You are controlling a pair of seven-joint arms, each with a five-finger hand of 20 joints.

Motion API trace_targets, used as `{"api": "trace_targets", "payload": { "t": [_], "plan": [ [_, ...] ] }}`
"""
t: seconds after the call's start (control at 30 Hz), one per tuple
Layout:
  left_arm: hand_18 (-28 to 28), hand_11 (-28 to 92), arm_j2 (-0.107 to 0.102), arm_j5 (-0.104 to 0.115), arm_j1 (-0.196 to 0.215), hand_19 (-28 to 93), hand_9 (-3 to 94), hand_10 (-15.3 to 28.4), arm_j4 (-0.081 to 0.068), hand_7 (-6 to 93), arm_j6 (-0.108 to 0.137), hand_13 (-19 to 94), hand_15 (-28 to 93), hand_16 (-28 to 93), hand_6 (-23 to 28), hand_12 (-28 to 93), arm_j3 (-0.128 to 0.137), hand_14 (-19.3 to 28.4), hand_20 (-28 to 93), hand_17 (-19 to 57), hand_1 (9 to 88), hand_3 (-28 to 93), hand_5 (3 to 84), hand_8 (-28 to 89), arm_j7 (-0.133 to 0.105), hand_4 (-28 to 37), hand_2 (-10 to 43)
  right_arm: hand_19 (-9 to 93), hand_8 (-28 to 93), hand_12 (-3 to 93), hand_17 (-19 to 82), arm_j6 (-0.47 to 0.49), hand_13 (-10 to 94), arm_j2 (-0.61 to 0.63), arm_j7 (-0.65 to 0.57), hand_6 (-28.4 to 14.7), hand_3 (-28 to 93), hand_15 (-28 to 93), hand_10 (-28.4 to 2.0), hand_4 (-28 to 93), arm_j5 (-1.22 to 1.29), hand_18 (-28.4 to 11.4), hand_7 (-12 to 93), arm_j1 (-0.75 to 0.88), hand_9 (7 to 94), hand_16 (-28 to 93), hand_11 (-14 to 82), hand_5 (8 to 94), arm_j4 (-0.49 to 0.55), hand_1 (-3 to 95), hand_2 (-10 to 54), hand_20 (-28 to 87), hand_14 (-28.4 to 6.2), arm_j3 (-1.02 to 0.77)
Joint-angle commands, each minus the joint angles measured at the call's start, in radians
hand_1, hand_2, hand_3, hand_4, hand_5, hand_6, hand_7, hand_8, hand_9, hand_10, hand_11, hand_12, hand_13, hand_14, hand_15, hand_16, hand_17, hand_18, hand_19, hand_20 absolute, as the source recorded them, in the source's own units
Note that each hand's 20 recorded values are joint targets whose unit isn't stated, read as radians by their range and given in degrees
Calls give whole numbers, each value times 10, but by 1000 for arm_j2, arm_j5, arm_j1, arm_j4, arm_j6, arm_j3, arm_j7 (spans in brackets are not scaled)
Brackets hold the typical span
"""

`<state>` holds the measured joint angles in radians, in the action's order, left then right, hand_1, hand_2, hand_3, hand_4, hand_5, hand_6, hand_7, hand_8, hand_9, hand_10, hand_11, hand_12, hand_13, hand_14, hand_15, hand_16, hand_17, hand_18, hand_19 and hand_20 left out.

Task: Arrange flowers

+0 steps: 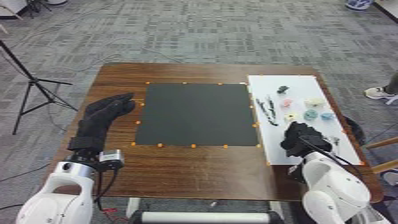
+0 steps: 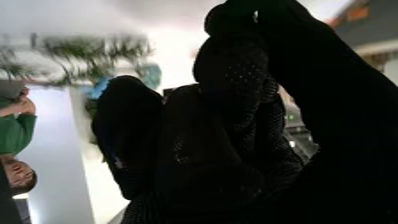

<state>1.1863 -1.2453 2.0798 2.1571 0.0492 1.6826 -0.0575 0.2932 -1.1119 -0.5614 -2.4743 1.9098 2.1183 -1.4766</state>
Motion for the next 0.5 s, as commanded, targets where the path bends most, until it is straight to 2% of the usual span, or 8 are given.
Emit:
{"api": "trace_targets", "payload": {
  "t": [0.03,0.1,0.17,0.23,0.3,0.37,0.43,0.5],
  "plan": [
    [136,199,3,9,13,132,484,151,7,141,-18,353,210,-4,53,113,5,195,174,32,256,656,478,-71,10,-183,-13,932,338,347,743,-48,937,11,37,-19,624,762,-89,-1,49,-121,435,-11,911,228,506,706,87,520,-95,612,12,-10],
    [136,199,-2,4,11,131,484,152,1,141,-16,353,210,-4,53,113,16,195,174,32,257,654,477,-70,4,-183,-13,932,338,347,743,-52,937,6,44,-20,626,763,-88,-1,68,-121,436,-24,912,226,506,707,104,520,-95,613,13,2],
    [136,199,-13,16,14,130,484,152,-9,141,-1,353,210,-4,53,113,31,195,174,32,257,655,477,-70,-2,-182,-13,932,338,347,744,-56,937,6,55,-20,627,764,-88,0,88,-120,436,-44,912,226,505,708,117,520,-95,613,12,23],
    [136,199,-35,24,20,130,483,151,-18,141,18,353,209,-4,52,113,49,195,174,32,256,657,477,-70,-1,-180,-15,932,336,347,745,-57,937,7,64,-20,627,764,-88,-1,108,-119,436,-74,913,225,505,709,124,521,-95,612,12,53],
    [136,199,-57,24,27,129,483,151,-29,142,28,354,209,-4,52,113,72,195,174,32,256,657,478,-71,0,-181,-15,932,337,346,745,-58,937,5,73,-20,627,765,-88,-2,133,-120,437,-116,913,224,505,708,118,521,-95,613,12,88],
    [136,199,-76,27,28,129,483,151,-45,143,40,354,209,-4,52,113,89,195,175,32,256,657,478,-71,-1,-184,-15,932,336,346,746,-56,937,2,74,-20,628,765,-87,-1,130,-120,437,-160,913,224,505,708,108,520,-95,612,12,133],
    [136,200,-87,35,28,129,484,150,-59,144,45,354,209,-4,52,113,107,195,175,33,256,658,480,-71,-1,-185,-15,932,335,346,746,-52,937,-7,76,-20,628,765,-88,-2,148,-120,436,-206,914,223,505,709,91,521,-95,612,12,175],
    [136,201,-98,35,29,128,485,150,-71,146,56,356,210,-4,52,113,119,194,174,33,255,659,480,-71,1,-186,-15,932,334,346,746,-46,937,-17,78,-21,629,765,-88,-2,144,-120,435,-248,914,223,504,709,71,521,-95,612,11,222]
  ]
}}
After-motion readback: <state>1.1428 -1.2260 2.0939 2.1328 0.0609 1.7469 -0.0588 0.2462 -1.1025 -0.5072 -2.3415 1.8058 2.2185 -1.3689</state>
